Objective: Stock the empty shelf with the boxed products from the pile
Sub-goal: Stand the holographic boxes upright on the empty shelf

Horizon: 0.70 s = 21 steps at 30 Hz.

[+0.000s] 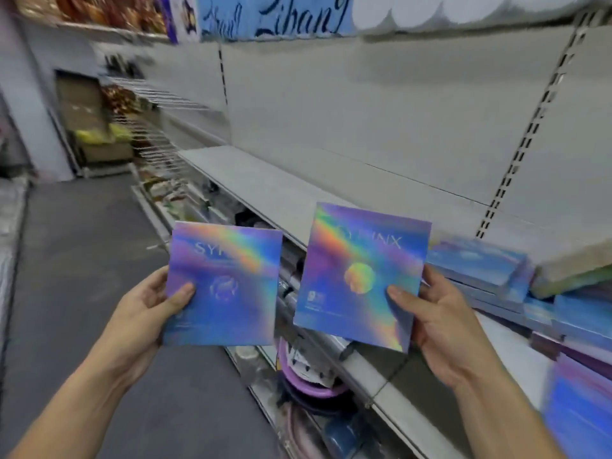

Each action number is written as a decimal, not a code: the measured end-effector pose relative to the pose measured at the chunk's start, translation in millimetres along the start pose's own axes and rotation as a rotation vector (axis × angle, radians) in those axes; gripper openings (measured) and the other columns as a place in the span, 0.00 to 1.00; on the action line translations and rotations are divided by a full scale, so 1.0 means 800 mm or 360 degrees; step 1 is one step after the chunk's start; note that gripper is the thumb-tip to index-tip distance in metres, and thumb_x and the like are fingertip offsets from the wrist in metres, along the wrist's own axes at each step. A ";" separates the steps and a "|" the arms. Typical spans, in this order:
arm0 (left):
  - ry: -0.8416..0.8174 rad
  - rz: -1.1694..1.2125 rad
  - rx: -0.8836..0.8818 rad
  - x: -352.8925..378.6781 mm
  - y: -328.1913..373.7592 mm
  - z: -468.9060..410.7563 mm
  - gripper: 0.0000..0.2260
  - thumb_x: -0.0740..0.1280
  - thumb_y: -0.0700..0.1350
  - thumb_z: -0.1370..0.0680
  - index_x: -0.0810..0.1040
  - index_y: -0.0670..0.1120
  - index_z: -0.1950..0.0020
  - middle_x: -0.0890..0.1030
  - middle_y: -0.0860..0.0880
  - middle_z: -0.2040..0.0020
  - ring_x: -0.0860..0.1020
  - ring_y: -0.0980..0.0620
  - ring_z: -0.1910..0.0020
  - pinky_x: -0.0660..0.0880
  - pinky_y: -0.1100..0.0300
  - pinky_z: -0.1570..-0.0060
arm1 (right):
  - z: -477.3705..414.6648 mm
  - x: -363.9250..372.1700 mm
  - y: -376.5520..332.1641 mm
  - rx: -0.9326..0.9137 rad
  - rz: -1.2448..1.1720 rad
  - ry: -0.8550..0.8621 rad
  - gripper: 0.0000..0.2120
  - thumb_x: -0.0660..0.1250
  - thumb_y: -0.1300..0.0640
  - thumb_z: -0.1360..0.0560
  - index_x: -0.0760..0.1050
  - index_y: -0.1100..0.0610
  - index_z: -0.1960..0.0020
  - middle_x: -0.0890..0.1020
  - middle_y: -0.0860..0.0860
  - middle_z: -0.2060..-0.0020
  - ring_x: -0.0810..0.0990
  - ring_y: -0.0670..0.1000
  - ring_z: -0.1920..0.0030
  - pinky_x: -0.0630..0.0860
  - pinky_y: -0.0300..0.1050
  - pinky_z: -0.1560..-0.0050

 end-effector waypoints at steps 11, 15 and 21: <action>0.0280 -0.0172 0.0008 -0.281 0.010 -0.161 0.42 0.85 0.63 0.48 0.80 0.44 0.41 0.86 0.43 0.43 0.86 0.49 0.51 0.84 0.57 0.55 | -0.195 0.277 0.137 0.0085 -0.0007 -0.0150 0.18 0.71 0.69 0.31 0.80 0.58 0.43 0.87 0.56 0.47 0.87 0.54 0.52 0.84 0.47 0.54; 0.0382 -0.0190 0.0002 -0.365 0.018 -0.226 0.43 0.84 0.66 0.52 0.79 0.47 0.43 0.87 0.45 0.47 0.86 0.51 0.55 0.82 0.60 0.62 | -0.256 0.379 0.167 0.0092 -0.0034 -0.0254 0.18 0.73 0.67 0.32 0.80 0.60 0.43 0.88 0.55 0.50 0.87 0.53 0.55 0.84 0.46 0.56; 0.0434 -0.0042 0.0019 -0.458 0.004 -0.334 0.44 0.85 0.63 0.52 0.81 0.47 0.41 0.86 0.45 0.45 0.86 0.50 0.53 0.84 0.56 0.56 | -0.356 0.481 0.212 0.0119 -0.0115 -0.0256 0.20 0.73 0.63 0.32 0.79 0.62 0.41 0.86 0.59 0.46 0.86 0.58 0.49 0.83 0.56 0.47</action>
Point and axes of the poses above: each hand's wrist, its own z-axis away from the middle knuckle, its own x-axis out of the palm, y = z × x, the point moved 6 cm from there along -z, towards the middle knuckle
